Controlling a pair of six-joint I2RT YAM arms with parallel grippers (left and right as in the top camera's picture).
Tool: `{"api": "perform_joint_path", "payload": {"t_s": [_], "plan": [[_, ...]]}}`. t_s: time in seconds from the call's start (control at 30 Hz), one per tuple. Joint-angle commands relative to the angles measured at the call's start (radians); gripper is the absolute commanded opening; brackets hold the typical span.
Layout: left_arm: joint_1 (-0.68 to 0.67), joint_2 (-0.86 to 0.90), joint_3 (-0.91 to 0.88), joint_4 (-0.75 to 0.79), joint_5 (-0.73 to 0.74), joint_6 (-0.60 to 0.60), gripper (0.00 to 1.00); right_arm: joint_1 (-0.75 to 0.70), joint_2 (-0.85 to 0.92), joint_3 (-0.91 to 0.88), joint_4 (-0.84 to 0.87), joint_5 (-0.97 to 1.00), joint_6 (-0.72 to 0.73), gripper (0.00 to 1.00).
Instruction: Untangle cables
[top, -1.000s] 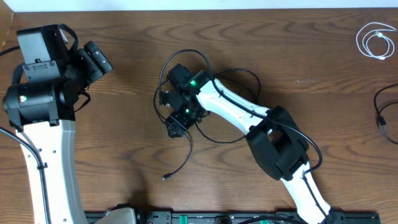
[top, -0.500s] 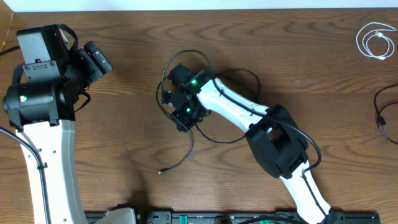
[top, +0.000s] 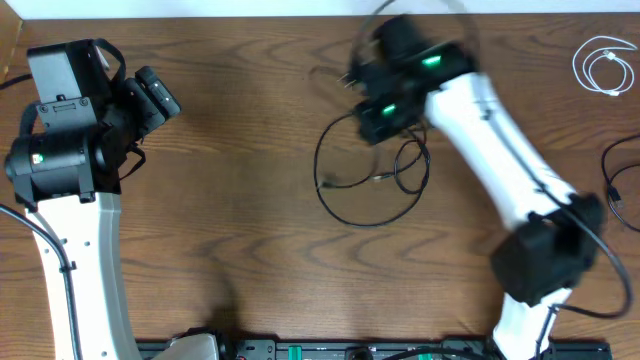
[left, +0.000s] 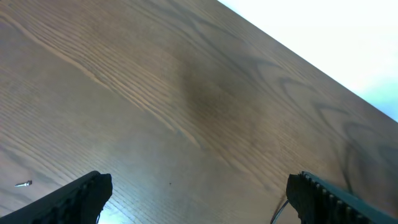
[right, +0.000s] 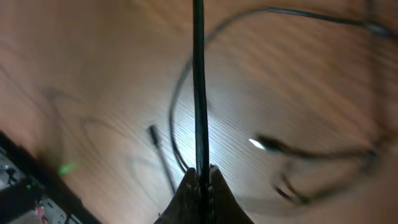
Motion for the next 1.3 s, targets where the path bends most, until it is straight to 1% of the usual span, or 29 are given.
{"api": "perform_joint_path", "payload": {"t_s": [0.0, 0.13, 0.23, 0.3, 0.33, 0.43, 0.5, 0.53, 0.57, 0.67, 0.8, 0.93, 1.03, 1.17, 1.27], "plan": [[0.003, 0.002, 0.005, -0.003, -0.002, -0.012, 0.96, -0.060, 0.028, -0.005, -0.066, 0.032, 0.024, 0.01], [0.003, 0.002, 0.005, -0.003, -0.003, -0.013, 0.96, -0.126, 0.079, -0.020, -0.142, 0.080, 0.023, 0.01], [0.003, 0.002, 0.005, -0.003, -0.003, -0.012, 0.96, -0.160, 0.134, -0.037, -0.166, 0.095, 0.023, 0.00], [0.003, 0.002, 0.005, -0.003, -0.002, -0.012, 0.96, -0.174, 0.176, -0.050, -0.174, 0.143, 0.023, 0.04], [0.003, 0.002, 0.005, -0.003, -0.003, -0.012, 0.96, -0.180, 0.197, -0.055, -0.179, 0.163, 0.024, 0.08], [0.003, 0.002, 0.005, -0.003, -0.003, -0.012, 0.96, -0.200, 0.259, -0.057, -0.191, 0.169, 0.024, 0.15], [0.003, 0.002, 0.005, -0.002, -0.003, -0.012, 0.96, -0.211, 0.292, -0.057, -0.188, 0.168, 0.024, 0.32], [0.003, 0.003, 0.005, -0.002, -0.003, -0.012, 0.96, -0.214, 0.305, -0.057, -0.182, 0.169, 0.024, 0.47], [0.003, 0.005, 0.005, -0.002, -0.003, -0.012, 0.96, -0.216, 0.318, -0.057, -0.173, 0.169, 0.023, 0.59], [0.003, 0.014, 0.005, -0.003, -0.002, -0.012, 0.96, -0.213, 0.352, -0.057, -0.138, 0.168, 0.023, 0.74], [0.003, 0.033, 0.005, -0.003, -0.002, -0.012, 0.96, -0.199, 0.380, -0.057, -0.102, 0.149, 0.023, 0.76], [0.003, 0.056, 0.005, -0.006, -0.002, -0.013, 0.96, -0.185, 0.380, -0.057, -0.071, 0.130, 0.024, 0.75], [0.003, 0.068, 0.005, -0.008, -0.002, -0.013, 0.96, -0.174, 0.380, -0.059, -0.040, 0.096, 0.037, 0.70], [0.003, 0.077, 0.005, -0.008, -0.002, -0.013, 0.96, -0.142, 0.380, -0.065, 0.023, 0.101, 0.058, 0.64], [0.003, 0.080, 0.005, -0.010, -0.002, -0.012, 0.96, -0.106, 0.380, -0.074, 0.053, 0.209, 0.122, 0.63]]}}
